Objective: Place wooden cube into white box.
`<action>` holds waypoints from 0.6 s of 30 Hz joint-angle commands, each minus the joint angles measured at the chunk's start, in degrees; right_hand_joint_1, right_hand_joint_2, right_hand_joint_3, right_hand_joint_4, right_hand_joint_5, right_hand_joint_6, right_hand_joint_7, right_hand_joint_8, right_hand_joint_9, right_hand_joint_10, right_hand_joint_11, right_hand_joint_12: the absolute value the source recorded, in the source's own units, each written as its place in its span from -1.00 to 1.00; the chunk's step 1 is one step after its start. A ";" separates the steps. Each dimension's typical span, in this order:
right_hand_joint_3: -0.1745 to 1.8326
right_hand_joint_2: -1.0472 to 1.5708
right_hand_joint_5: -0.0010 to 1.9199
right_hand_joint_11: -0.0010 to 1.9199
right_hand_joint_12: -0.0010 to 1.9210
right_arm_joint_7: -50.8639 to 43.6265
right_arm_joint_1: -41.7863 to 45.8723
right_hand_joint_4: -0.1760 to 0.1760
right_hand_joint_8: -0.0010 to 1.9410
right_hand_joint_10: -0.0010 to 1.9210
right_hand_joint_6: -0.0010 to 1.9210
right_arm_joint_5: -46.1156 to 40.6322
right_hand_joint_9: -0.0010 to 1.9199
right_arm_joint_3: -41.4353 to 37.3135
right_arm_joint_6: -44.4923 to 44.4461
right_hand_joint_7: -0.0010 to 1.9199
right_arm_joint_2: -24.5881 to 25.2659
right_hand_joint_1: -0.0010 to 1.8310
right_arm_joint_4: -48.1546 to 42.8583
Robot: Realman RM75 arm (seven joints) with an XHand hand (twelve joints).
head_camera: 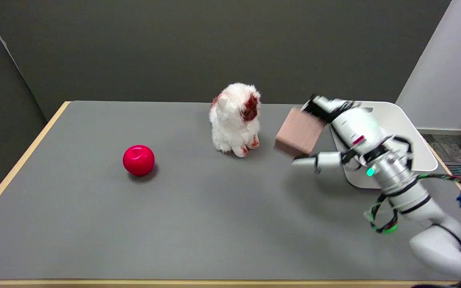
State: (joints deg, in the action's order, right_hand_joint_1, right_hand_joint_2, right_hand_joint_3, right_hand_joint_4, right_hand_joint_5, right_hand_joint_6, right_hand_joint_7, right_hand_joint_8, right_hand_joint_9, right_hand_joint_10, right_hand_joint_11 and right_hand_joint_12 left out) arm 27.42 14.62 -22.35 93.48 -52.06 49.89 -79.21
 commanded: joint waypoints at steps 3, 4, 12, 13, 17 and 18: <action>-0.72 0.73 -0.45 -0.30 0.75 -10.36 -5.00 -1.00 0.44 0.39 0.53 -20.54 -0.14 -17.99 -3.64 -0.09 -2.32 0.31 9.57; -0.72 0.73 -0.45 -0.30 0.75 -10.59 -5.31 -1.00 0.44 0.39 0.53 -21.37 -0.14 -17.90 -3.75 -0.09 -2.37 0.31 10.81; -0.73 0.74 -0.45 -0.28 0.74 -10.41 -5.68 -1.00 0.45 0.37 0.53 -22.06 -0.14 -14.12 -2.16 -0.10 -2.61 0.30 15.25; -0.73 0.74 -0.45 -0.28 0.74 -10.33 -5.68 -1.00 0.45 0.37 0.53 -21.98 -0.13 -13.90 -1.56 -0.10 -2.61 0.30 15.45; -0.72 0.73 -0.45 -0.28 0.74 -9.95 -5.59 -1.00 0.44 0.37 0.53 -21.84 -0.13 -12.45 0.55 -0.09 -2.81 0.31 16.52; -0.72 0.73 -0.44 -0.28 0.74 -9.93 -5.52 -1.00 0.44 0.37 0.53 -21.84 -0.13 -11.47 0.98 -0.09 -3.01 0.31 16.75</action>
State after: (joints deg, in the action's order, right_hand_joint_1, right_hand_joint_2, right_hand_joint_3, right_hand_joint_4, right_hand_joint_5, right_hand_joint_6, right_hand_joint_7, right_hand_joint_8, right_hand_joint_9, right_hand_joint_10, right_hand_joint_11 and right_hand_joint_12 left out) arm 19.73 10.63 -38.41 81.32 -53.91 48.12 -69.67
